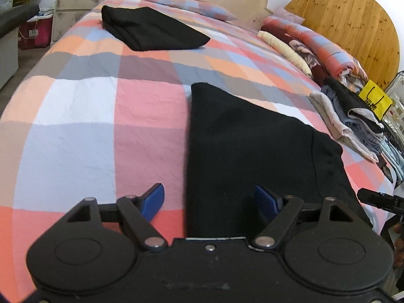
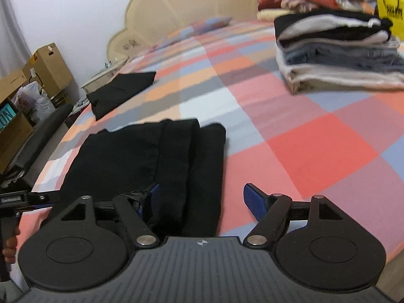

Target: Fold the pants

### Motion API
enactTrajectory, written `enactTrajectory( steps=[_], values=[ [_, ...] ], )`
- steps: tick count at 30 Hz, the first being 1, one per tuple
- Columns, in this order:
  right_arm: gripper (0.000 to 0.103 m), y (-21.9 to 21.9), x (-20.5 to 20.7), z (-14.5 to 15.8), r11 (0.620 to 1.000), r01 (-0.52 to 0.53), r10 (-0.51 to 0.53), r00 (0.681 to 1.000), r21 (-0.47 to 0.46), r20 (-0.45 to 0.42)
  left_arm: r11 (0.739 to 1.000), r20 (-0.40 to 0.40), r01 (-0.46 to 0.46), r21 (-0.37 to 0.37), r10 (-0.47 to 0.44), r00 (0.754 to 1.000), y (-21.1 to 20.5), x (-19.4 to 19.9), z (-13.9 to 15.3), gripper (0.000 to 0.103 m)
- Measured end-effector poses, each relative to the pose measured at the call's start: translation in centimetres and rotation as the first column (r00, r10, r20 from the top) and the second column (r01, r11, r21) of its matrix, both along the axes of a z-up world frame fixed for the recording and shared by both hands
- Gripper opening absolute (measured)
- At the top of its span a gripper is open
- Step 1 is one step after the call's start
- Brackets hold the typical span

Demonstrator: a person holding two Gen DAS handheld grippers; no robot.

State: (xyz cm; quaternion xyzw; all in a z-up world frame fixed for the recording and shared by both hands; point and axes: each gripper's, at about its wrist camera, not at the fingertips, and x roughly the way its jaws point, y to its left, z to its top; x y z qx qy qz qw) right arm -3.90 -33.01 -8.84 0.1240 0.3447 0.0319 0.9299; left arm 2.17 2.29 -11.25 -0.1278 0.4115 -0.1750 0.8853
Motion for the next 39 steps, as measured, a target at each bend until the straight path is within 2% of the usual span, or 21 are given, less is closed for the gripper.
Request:
enactTrajectory(
  steps=[4,8,12,14,16,19,24,32,34,35,39],
  values=[
    [0.103,-0.3,0.4,-0.6,0.999,-0.015,0.016,0.999,0.041,-0.042,1.000,-0.007,0.005,0.000,-0.005,1.000,-0.4,0.6,-0.5,0.079],
    [0.103,0.0,0.7,-0.8,0.999,-0.029,0.031,0.999,0.038,-0.042,1.000,-0.015,0.011,0.004,-0.011,1.000,-0.9,1.1,-0.8,0.079],
    [0.103,-0.3,1.1,-1.1,0.996,-0.033,0.038,0.998,0.084,-0.059,1.000,-0.016,0.020,-0.008,-0.020,1.000,-1.3,1.6,-1.0,0.079],
    [0.103,-0.6,1.4,-1.4,0.992,-0.037,0.046,0.997,0.124,-0.070,0.999,-0.020,0.036,-0.038,-0.037,0.999,-1.3,2.0,-1.2,0.077],
    [0.103,-0.7,1.7,-1.5,0.986,-0.051,0.064,0.995,0.158,-0.075,0.994,-0.034,0.050,-0.099,-0.054,0.998,-0.9,2.5,-1.5,0.074],
    [0.103,-0.7,2.1,-1.8,0.977,-0.076,0.093,0.993,0.202,-0.076,0.976,-0.067,0.044,-0.215,-0.060,0.996,0.1,3.7,-2.3,0.066],
    [0.103,-0.6,2.3,-2.3,0.972,-0.085,0.099,0.994,0.218,-0.054,0.947,-0.098,0.030,-0.320,-0.064,0.993,0.9,5.1,-3.4,0.063],
    [0.103,-0.8,3.1,-3.3,0.961,-0.074,0.080,0.997,0.266,-0.012,0.940,-0.079,0.046,-0.337,-0.077,0.994,-0.4,6.5,-4.0,0.064],
    [0.103,-0.8,3.4,-3.4,0.961,-0.066,0.073,0.997,0.269,-0.015,0.942,-0.071,0.048,-0.333,-0.075,0.995,-0.9,6.8,-3.9,0.060],
    [0.096,-0.9,3.5,-3.5,0.958,-0.061,0.069,0.997,0.280,-0.016,0.947,-0.071,0.043,-0.320,-0.070,0.995,-1.3,7.1,-3.8,0.051],
    [0.069,-1.3,3.3,-3.2,0.944,-0.042,0.053,0.998,0.327,-0.024,0.958,-0.066,0.023,-0.287,-0.044,0.997,-2.1,7.0,-2.9,0.032]
  ],
)
